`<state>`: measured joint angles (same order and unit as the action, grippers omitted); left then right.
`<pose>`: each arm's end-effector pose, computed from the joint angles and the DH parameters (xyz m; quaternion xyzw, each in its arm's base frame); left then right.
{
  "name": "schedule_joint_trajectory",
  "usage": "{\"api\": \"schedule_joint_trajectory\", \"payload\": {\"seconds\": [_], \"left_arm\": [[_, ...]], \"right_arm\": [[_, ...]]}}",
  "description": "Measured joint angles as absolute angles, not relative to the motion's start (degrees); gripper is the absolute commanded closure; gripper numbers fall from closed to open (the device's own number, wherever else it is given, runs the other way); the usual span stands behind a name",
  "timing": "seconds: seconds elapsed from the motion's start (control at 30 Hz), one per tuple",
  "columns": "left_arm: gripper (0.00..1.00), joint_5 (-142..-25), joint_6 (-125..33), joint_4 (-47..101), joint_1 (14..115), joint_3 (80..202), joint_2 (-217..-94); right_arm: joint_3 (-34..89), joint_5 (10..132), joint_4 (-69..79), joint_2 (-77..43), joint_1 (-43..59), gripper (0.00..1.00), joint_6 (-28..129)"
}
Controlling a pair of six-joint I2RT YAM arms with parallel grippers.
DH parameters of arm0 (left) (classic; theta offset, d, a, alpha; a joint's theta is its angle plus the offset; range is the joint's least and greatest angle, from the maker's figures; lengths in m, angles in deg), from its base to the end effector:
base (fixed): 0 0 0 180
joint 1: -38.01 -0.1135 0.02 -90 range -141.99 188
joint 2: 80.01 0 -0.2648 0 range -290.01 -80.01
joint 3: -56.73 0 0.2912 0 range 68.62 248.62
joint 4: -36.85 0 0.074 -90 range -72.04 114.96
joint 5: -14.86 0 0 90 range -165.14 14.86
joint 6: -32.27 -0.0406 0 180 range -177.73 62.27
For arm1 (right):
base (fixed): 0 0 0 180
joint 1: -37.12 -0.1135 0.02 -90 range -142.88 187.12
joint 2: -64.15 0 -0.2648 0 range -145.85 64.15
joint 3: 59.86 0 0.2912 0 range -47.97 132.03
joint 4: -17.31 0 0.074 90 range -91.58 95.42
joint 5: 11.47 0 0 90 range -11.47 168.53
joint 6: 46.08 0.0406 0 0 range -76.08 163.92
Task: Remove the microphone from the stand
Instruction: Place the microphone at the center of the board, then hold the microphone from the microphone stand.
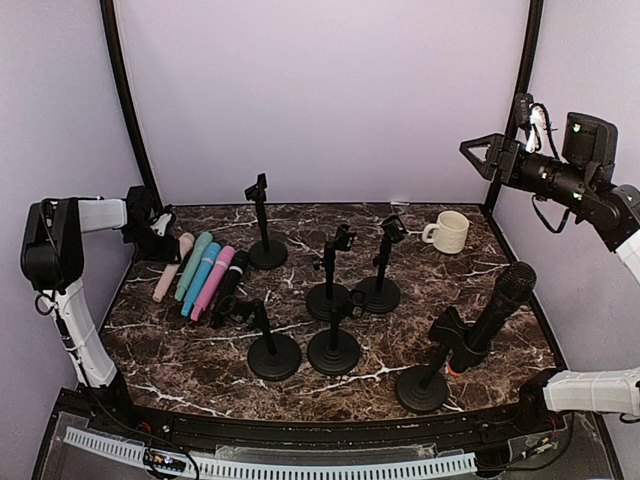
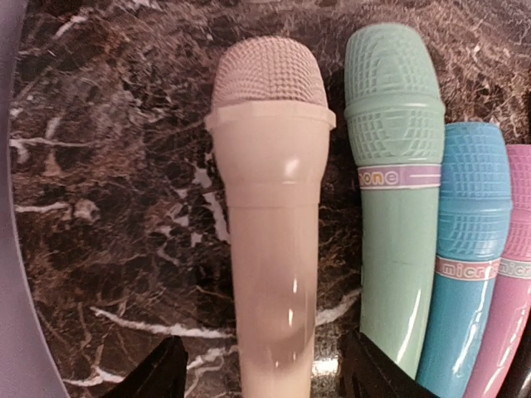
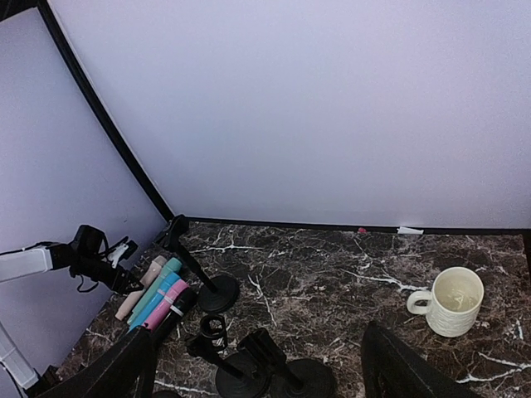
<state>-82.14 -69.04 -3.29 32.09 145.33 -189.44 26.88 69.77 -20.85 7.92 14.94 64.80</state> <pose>0.4339 0.0400 0.1597 0.0607 0.9645 -0.0210 0.2562 0.2169 0.0951 0.4663 -0.0588 0.7499 0.2944 0.5895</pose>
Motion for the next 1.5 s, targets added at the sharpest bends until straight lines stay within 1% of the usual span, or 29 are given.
{"api": "schedule_joint_trajectory", "payload": {"seconds": [0.17, 0.33, 0.4, 0.53, 0.67, 0.73, 0.87, 0.93, 1.03, 1.23, 1.37, 1.5], "left_arm": [[0.31, -80.44, -69.37, -1.3, 32.16, 142.29, -180.94], [0.33, -79.08, -70.9, 1.08, 35.02, 136.94, -167.02], [0.33, -79.17, -71.14, 1.63, 39.68, 136.0, -160.72], [0.34, -82.91, -70.79, 4.73, 54.02, 135.87, -149.12], [0.33, -86.89, -69.96, 8.58, 68.97, 136.63, -143.1], [0.31, -86.67, -70.35, 9.26, 77.64, 139.01, -144.18], [0.27, -87.85, -72.56, 9.96, 92.77, 147.32, -154.08], [0.26, -89.51, -74.29, 9.87, 98.12, 151.95, -161.18], [0.24, -93.51, -76.82, 9.76, 102.93, 159.56, -172.37], [0.22, -101.22, -80.78, 7.9, 105.16, 171.43, -187.45], [0.22, -104.68, -81.87, 7.27, 105.16, 176.08, -191.45], [0.22, -106.93, -81.69, 7.31, 105.14, 177.0, -192.2]], "right_arm": [[26.88, 69.82, -21.44, 8.14, 14.94, 0.13, 64.6], [26.88, 69.77, -21.63, 8.4, 14.97, 0.1, 64.39], [26.86, 69.71, -21.59, 8.51, 14.97, 0.09, 64.41], [26.29, 69.2, -21.0, 8.88, 14.97, 0.07, 64.34], [25.64, 67.41, -20.67, 9.32, 14.97, 0.02, 64.1], [25.55, 65.4, -20.34, 9.45, 15.01, 0.01, 63.75], [24.79, 60.22, -19.45, 10.48, 15.01, 0.01, 62.57], [24.41, 58.45, -19.32, 11.33, 15.01, 0.01, 62.18], [24.28, 58.69, -19.69, 12.4, 15.01, 0.01, 61.89], [24.22, 60.64, -25.22, 15.35, 15.01, 0.01, 60.6], [25.27, 59.52, -31.1, 18.54, 15.01, 0.02, 59.95], [26.45, 56.0, -37.61, 22.19, 15.01, 0.01, 60.15]]}}
